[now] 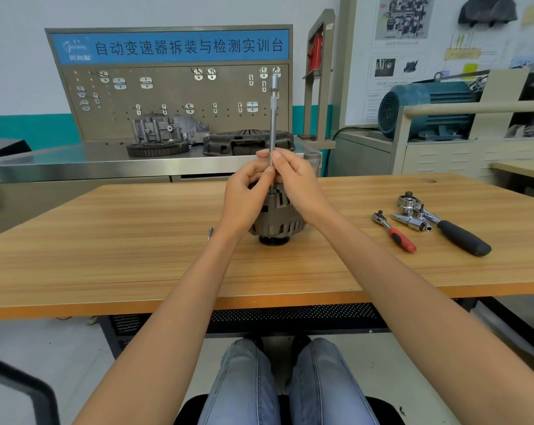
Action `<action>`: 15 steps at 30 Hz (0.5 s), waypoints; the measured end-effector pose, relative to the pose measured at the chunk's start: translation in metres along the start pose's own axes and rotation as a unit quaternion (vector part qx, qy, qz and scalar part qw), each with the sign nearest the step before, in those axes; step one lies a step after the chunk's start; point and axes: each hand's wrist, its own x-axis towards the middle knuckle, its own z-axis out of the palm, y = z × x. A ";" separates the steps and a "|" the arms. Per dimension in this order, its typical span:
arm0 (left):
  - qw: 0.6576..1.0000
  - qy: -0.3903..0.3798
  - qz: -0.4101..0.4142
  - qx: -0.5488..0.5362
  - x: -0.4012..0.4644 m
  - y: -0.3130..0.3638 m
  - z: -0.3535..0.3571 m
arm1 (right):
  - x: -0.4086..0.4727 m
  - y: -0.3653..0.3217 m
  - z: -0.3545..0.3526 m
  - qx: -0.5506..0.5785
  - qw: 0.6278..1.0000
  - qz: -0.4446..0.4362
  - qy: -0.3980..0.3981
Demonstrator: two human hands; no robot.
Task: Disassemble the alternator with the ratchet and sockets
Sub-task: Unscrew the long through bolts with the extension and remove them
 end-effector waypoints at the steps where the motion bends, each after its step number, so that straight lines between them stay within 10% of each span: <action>1: 1.000 0.002 -0.001 0.002 0.000 -0.001 0.000 | 0.000 0.000 0.000 0.004 1.000 0.002 0.001; 15: 1.000 0.011 -0.011 0.014 0.001 -0.002 0.003 | 0.000 0.003 0.000 -0.006 1.000 -0.014 0.009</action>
